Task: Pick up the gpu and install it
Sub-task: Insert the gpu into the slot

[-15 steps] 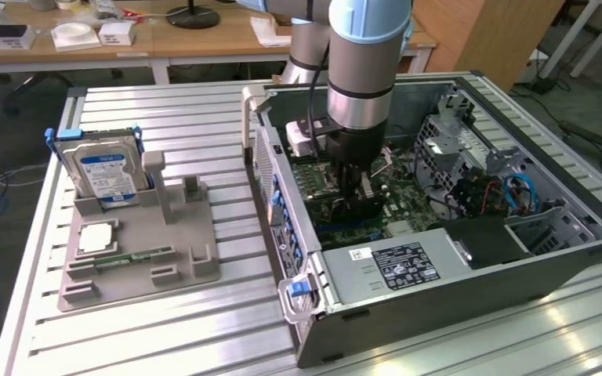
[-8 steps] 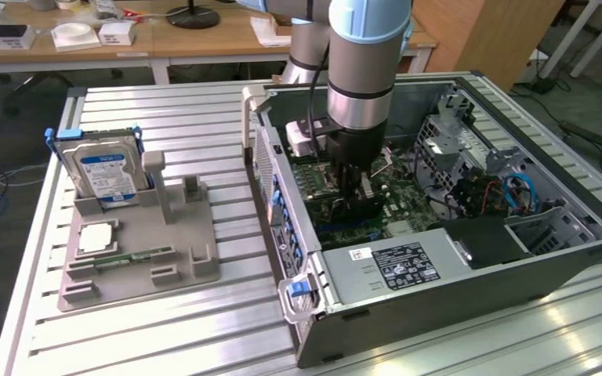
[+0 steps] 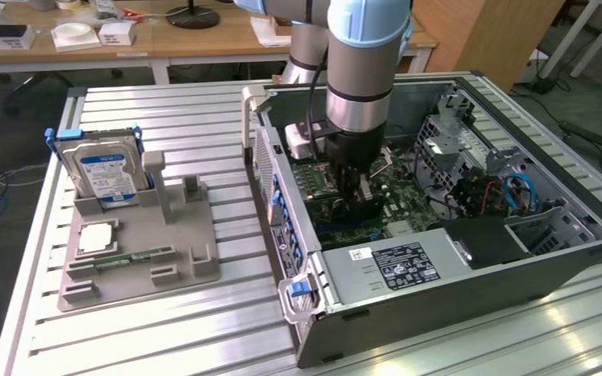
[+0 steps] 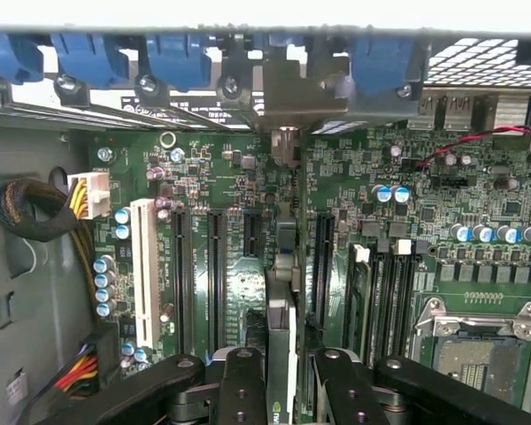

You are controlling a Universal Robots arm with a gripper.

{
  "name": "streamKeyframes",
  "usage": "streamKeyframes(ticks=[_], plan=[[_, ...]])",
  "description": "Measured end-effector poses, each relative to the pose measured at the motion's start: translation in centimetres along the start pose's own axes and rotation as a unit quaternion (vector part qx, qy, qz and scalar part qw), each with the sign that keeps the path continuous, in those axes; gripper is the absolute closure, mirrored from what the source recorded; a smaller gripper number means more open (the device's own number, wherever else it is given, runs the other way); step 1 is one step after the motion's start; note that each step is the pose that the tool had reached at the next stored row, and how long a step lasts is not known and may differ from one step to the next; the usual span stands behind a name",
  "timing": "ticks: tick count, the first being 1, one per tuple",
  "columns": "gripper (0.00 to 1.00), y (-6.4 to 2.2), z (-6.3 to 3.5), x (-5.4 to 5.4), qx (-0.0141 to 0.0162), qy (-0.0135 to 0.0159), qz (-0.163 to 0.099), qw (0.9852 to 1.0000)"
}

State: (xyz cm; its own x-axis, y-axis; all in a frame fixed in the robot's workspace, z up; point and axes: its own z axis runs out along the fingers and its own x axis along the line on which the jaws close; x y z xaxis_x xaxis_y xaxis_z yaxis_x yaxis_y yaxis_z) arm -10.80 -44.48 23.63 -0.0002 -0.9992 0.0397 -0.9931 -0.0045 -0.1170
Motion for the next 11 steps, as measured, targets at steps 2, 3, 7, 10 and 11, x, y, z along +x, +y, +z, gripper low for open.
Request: streamKeyframes(ticks=[2, 3, 7, 10, 11], plan=[[0.74, 0.0, 0.01, 0.0, 0.0, 0.0, 0.0, 1.0], [0.74, 0.01, 0.02, -0.01, 0.0, 0.0, 0.0, 1.0], [0.74, 0.01, 0.0, -0.01, 0.0, -0.0002, 0.0, 1.0], [0.74, -0.02, -0.31, -0.01, 0.0003, -0.0009, 0.0, 1.0], [0.74, -0.03, -0.5, 0.0, 0.0002, -0.0006, 0.0, 1.0]])
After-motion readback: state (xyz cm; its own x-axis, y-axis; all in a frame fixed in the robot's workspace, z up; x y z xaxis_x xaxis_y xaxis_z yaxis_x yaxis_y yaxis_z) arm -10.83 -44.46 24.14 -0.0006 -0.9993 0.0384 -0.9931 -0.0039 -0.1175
